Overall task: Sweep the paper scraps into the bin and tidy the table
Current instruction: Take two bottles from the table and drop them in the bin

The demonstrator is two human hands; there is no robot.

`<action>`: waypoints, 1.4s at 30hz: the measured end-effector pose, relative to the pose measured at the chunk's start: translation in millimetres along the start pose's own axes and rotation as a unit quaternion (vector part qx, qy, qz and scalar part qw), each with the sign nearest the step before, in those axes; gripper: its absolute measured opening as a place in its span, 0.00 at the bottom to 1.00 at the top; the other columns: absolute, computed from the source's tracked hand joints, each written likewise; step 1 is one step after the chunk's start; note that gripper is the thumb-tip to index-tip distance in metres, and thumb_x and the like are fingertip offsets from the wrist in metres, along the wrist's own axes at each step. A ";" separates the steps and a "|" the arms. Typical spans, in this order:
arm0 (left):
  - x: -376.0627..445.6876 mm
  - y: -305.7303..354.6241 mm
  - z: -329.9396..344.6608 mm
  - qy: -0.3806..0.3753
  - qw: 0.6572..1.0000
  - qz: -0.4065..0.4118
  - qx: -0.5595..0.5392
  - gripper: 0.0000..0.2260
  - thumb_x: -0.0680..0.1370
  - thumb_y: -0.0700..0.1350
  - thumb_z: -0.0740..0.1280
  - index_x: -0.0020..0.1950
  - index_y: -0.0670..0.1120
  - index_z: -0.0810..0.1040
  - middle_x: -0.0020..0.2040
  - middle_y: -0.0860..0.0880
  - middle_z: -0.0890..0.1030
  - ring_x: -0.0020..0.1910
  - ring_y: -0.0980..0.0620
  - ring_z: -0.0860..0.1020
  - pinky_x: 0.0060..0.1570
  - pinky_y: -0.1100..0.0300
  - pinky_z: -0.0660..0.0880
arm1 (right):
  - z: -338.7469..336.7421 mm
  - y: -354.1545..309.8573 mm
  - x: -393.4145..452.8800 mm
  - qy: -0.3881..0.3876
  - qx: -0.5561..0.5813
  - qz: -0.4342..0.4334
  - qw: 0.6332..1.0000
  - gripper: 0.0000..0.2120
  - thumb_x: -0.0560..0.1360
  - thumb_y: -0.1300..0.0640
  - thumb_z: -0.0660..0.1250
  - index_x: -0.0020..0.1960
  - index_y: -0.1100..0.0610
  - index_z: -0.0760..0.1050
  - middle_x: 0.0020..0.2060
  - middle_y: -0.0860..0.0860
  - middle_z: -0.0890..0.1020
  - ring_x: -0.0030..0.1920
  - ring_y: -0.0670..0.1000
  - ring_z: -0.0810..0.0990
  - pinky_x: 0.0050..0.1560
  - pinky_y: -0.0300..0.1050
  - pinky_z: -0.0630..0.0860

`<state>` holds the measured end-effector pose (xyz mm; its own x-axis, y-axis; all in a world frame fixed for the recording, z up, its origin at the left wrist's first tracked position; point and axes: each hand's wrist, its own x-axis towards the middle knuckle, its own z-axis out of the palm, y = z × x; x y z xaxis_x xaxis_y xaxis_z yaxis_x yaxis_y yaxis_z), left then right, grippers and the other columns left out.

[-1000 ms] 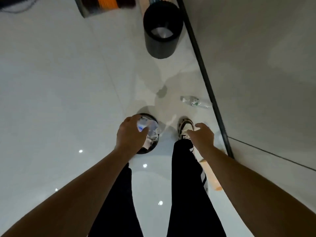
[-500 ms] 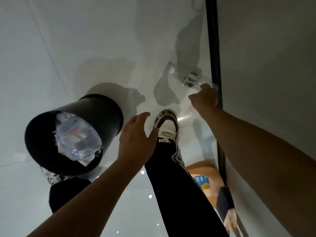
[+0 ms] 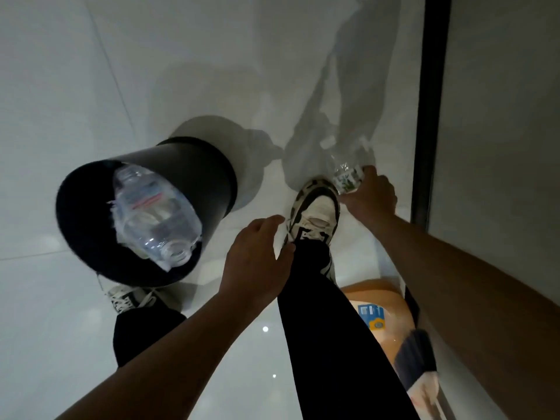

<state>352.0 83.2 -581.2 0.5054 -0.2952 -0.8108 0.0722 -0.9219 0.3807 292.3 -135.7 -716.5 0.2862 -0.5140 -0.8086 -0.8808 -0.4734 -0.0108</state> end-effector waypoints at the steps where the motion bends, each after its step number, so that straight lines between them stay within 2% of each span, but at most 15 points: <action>1: -8.7 -0.4 -6.1 0.000 1.000 0.004 -0.005 0.23 0.77 0.52 0.67 0.71 0.53 0.69 0.66 0.52 0.75 0.64 0.52 0.73 0.63 0.55 0.71 | -1.1 0.8 -20.3 -0.001 0.015 -0.009 1.000 0.35 0.67 0.47 0.76 0.68 0.55 0.66 0.58 0.61 0.76 0.59 0.64 0.75 0.59 0.57 0.74; 6: -61.6 -10.9 -44.0 -0.034 0.999 0.013 0.027 0.21 0.76 0.54 0.66 0.69 0.54 0.70 0.59 0.52 0.78 0.57 0.50 0.76 0.56 0.57 0.72 | -20.6 -18.2 -130.7 -0.014 0.111 -0.015 0.994 0.32 0.65 0.49 0.79 0.64 0.58 0.69 0.54 0.58 0.80 0.54 0.61 0.79 0.49 0.49 0.74; 9: -100.1 -29.7 -74.5 -0.047 0.998 0.005 0.031 0.19 0.76 0.55 0.67 0.66 0.55 0.72 0.57 0.52 0.79 0.56 0.51 0.77 0.55 0.57 0.71 | -26.1 -48.0 -211.7 -0.011 0.183 -0.018 0.983 0.36 0.63 0.52 0.80 0.65 0.57 0.68 0.56 0.55 0.79 0.56 0.59 0.79 0.53 0.48 0.76; 13: -144.2 -72.2 -122.8 -0.026 0.999 -0.041 -0.014 0.21 0.73 0.53 0.71 0.65 0.56 0.73 0.57 0.55 0.80 0.53 0.54 0.78 0.55 0.56 0.75 | -16.6 -103.7 -314.0 0.014 0.306 -0.058 0.950 0.42 0.59 0.51 0.83 0.67 0.51 0.67 0.59 0.48 0.77 0.58 0.49 0.76 0.53 0.37 0.72; 16: -164.6 -108.9 -153.0 0.004 0.998 -0.057 -0.008 0.26 0.70 0.54 0.74 0.67 0.57 0.72 0.56 0.55 0.80 0.53 0.54 0.78 0.53 0.55 0.76 | 5.5 -147.3 -365.4 0.044 0.385 -0.118 0.914 0.42 0.54 0.46 0.85 0.64 0.53 0.72 0.56 0.46 0.81 0.58 0.45 0.79 0.59 0.44 0.76; 19: -170.9 -139.1 -172.2 0.032 0.996 -0.080 -0.022 0.27 0.70 0.53 0.75 0.67 0.57 0.71 0.56 0.54 0.80 0.53 0.53 0.79 0.55 0.50 0.77 | 35.5 -183.0 -381.8 0.086 0.392 -0.189 0.896 0.39 0.54 0.45 0.84 0.61 0.51 0.74 0.54 0.46 0.83 0.57 0.46 0.80 0.59 0.46 0.78; 22: -172.2 -160.8 -178.3 0.054 0.992 -0.107 -0.047 0.28 0.70 0.51 0.75 0.68 0.55 0.71 0.57 0.53 0.80 0.55 0.51 0.78 0.57 0.49 0.76 | 64.7 -202.8 -369.0 0.117 0.362 -0.221 0.898 0.39 0.55 0.51 0.85 0.62 0.53 0.74 0.56 0.50 0.82 0.58 0.49 0.79 0.60 0.44 0.77; 25: -175.8 -174.3 -174.2 0.076 0.989 -0.107 -0.067 0.27 0.70 0.50 0.76 0.67 0.55 0.71 0.55 0.53 0.80 0.52 0.53 0.78 0.55 0.52 0.77 | 90.4 -203.3 -340.2 0.138 0.282 -0.230 0.921 0.38 0.55 0.54 0.86 0.62 0.57 0.76 0.56 0.51 0.81 0.57 0.49 0.77 0.56 0.29 0.70; 26: -176.8 -176.9 -172.3 0.078 0.989 -0.105 -0.076 0.27 0.70 0.50 0.75 0.67 0.55 0.71 0.55 0.54 0.80 0.51 0.54 0.78 0.55 0.53 0.77 | 96.7 -200.1 -329.8 0.140 0.256 -0.224 0.930 0.36 0.56 0.55 0.85 0.62 0.55 0.77 0.56 0.51 0.81 0.57 0.49 0.76 0.55 0.31 0.71; 29: -179.2 -185.0 -165.3 0.069 0.987 -0.109 -0.096 0.26 0.70 0.50 0.75 0.67 0.56 0.71 0.54 0.56 0.79 0.50 0.56 0.78 0.54 0.53 0.77 | 109.4 -186.9 -308.2 0.146 0.152 -0.206 0.956 0.31 0.63 0.64 0.79 0.64 0.50 0.77 0.53 0.55 0.78 0.54 0.55 0.75 0.52 0.50 0.77; 30: -180.0 -187.4 -163.8 0.062 0.987 -0.111 -0.093 0.26 0.70 0.51 0.75 0.67 0.56 0.71 0.54 0.56 0.79 0.49 0.56 0.78 0.54 0.54 0.77 | 112.0 -182.3 -305.0 0.148 0.127 -0.199 0.960 0.32 0.63 0.65 0.77 0.65 0.50 0.76 0.52 0.56 0.76 0.53 0.58 0.75 0.51 0.52 0.77; 33: -182.4 -190.5 -167.0 0.044 0.989 -0.119 -0.073 0.27 0.70 0.51 0.75 0.67 0.56 0.71 0.55 0.56 0.79 0.50 0.55 0.78 0.54 0.54 0.77 | 105.0 -176.3 -308.1 0.139 0.137 -0.088 0.977 0.39 0.62 0.62 0.80 0.70 0.53 0.69 0.59 0.60 0.74 0.57 0.62 0.75 0.54 0.53 0.75; 35: -184.1 -186.6 -174.8 0.039 0.990 -0.117 -0.068 0.28 0.70 0.50 0.75 0.68 0.55 0.71 0.57 0.54 0.79 0.54 0.53 0.78 0.55 0.53 0.76 | 91.5 -170.3 -314.9 0.117 0.122 -0.038 0.985 0.39 0.65 0.63 0.76 0.72 0.53 0.64 0.64 0.60 0.72 0.60 0.62 0.74 0.54 0.51 0.74; 38: -187.0 -171.2 -196.2 0.061 0.992 -0.093 -0.057 0.28 0.70 0.47 0.75 0.68 0.54 0.72 0.57 0.52 0.80 0.55 0.51 0.77 0.56 0.56 0.74 | 59.9 -157.9 -330.8 0.091 0.088 -0.041 0.991 0.35 0.65 0.65 0.70 0.70 0.52 0.67 0.61 0.59 0.75 0.59 0.62 0.74 0.53 0.49 0.73; 42: -200.0 -137.1 -245.7 0.078 0.995 -0.051 -0.033 0.25 0.70 0.43 0.71 0.67 0.53 0.73 0.57 0.51 0.80 0.53 0.50 0.78 0.51 0.59 0.74 | 0.9 -165.1 -368.1 0.069 0.022 -0.070 0.995 0.36 0.64 0.55 0.77 0.68 0.50 0.67 0.59 0.57 0.75 0.59 0.62 0.76 0.55 0.54 0.76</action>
<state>452.3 330.3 -362.0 0.6195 -0.1527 -0.7700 0.1846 -0.9250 0.3320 332.0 132.3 -417.6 0.4538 -0.5396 -0.7091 -0.8435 -0.5167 -0.1466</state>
